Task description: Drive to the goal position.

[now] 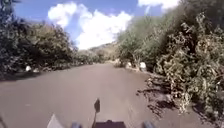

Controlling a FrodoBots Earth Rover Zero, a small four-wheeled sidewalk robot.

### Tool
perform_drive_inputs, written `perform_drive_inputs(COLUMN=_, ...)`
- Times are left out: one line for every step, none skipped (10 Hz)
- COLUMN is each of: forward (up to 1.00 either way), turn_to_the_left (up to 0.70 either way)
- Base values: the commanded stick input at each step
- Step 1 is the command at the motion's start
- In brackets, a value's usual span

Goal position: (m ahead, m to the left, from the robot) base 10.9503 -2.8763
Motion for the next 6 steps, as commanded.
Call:
perform_drive_inputs(forward=0.7, turn_to_the_left=0.0)
perform_drive_inputs(forward=0.7, turn_to_the_left=0.0)
perform_drive_inputs(forward=0.7, turn_to_the_left=0.0)
perform_drive_inputs(forward=0.7, turn_to_the_left=0.0)
perform_drive_inputs(forward=0.7, turn_to_the_left=0.0)
perform_drive_inputs(forward=0.7, turn_to_the_left=0.0)
